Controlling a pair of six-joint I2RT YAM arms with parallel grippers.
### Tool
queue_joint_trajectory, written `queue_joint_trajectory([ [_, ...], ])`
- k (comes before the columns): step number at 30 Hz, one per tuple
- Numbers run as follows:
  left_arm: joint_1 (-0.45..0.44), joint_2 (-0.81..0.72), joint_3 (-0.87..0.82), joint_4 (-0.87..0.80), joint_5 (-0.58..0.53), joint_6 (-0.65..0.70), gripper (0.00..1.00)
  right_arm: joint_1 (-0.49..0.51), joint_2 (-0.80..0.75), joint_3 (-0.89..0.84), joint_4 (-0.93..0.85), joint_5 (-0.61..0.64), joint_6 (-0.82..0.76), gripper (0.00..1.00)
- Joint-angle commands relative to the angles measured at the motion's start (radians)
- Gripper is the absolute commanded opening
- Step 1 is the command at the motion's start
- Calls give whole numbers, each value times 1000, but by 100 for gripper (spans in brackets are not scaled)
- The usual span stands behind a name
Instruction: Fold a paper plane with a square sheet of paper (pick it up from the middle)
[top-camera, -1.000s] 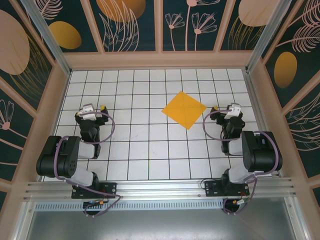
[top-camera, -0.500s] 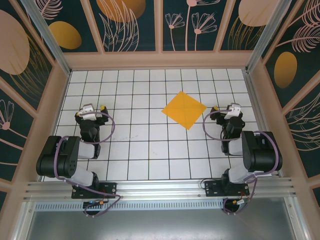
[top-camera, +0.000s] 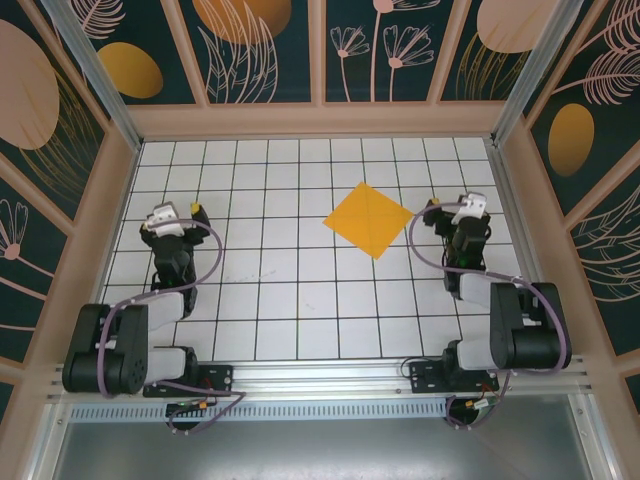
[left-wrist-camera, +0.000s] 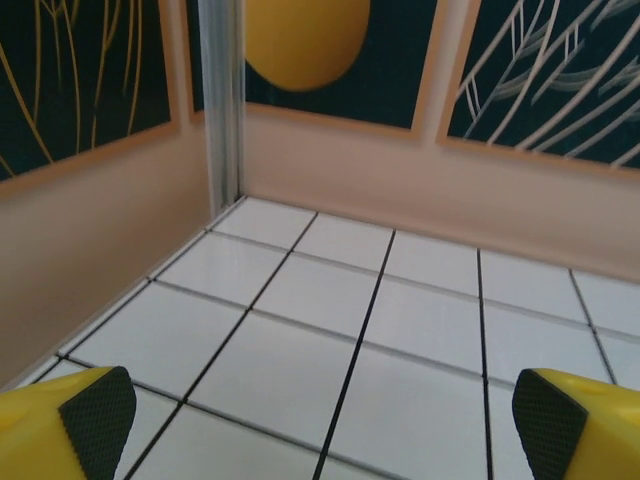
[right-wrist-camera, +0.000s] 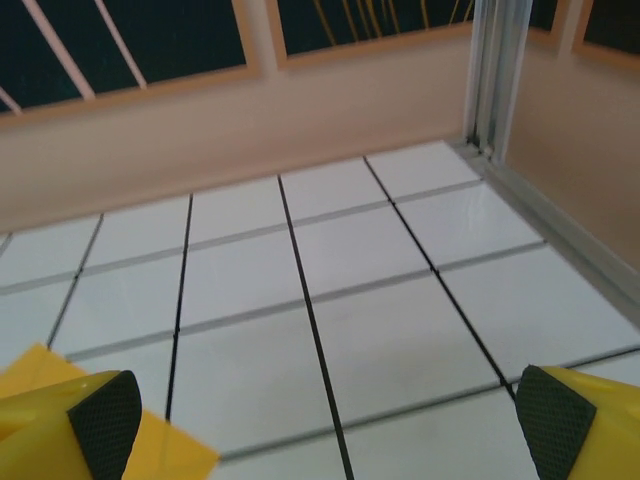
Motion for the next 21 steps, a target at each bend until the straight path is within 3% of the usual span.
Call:
queue_joint_trajectory([
  [1,5,-90,96,-301,-18,-135,99,29,-43,121,-295,52,133,99],
  [4,5,-159,169,-474,12,-239,98,60,-13,245,-481,-6,232,99],
  [7,5,-209,253,-627,70,-341,99,103,58,332,-557,-95,272,99],
  [10,5,-222,336,-718,180,-319,99,138,165,438,-644,-144,334,99],
  [14,5,-219,415,-823,205,-280,98,186,309,565,-722,-262,412,99],
  [21,5,-213,405,-829,259,-234,98,247,498,734,-852,-259,525,98],
])
